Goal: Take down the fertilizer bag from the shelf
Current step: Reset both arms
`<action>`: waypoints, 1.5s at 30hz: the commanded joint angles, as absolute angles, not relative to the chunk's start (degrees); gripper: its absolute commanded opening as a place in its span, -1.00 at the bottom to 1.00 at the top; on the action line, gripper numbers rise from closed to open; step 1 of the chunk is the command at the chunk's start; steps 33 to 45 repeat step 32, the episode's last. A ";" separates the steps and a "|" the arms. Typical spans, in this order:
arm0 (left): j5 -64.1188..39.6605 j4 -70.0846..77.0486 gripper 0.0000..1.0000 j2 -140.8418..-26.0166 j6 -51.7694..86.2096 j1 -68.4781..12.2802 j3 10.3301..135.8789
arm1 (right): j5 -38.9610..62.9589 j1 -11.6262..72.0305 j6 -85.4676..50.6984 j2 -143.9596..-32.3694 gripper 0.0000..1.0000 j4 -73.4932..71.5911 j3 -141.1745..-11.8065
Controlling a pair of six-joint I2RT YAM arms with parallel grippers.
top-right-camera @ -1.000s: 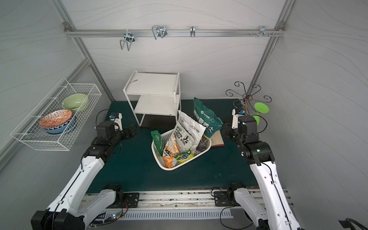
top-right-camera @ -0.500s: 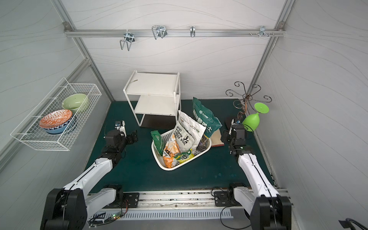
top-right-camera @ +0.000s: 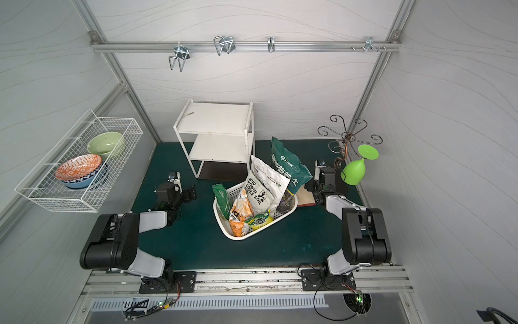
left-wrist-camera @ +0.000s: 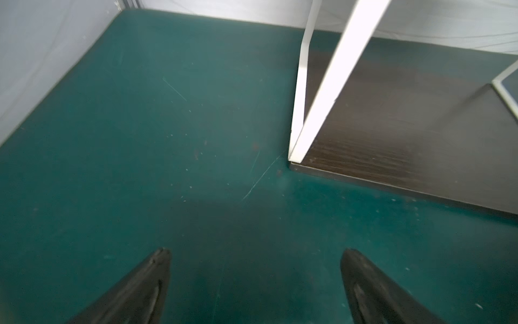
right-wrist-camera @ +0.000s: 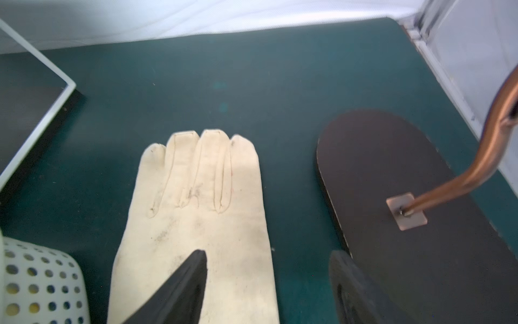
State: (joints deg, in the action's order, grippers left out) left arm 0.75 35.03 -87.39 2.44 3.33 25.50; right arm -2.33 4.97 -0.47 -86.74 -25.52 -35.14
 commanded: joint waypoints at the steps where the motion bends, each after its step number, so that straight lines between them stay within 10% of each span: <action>1: -0.76 43.72 0.97 -87.85 1.92 3.52 25.97 | -6.27 9.04 3.98 -88.10 0.47 -40.31 -27.71; 4: 0.62 48.91 0.97 -89.40 1.76 2.90 24.03 | -3.46 8.05 3.47 -88.05 0.50 -40.40 -27.41; 7: 0.53 47.57 0.97 -89.08 1.72 2.90 24.35 | 5.37 3.46 0.68 -90.75 0.98 -44.73 -26.39; 45: 1.02 47.02 0.97 -89.03 1.60 2.63 24.52 | 5.15 3.52 1.14 -90.16 0.98 -43.32 -26.45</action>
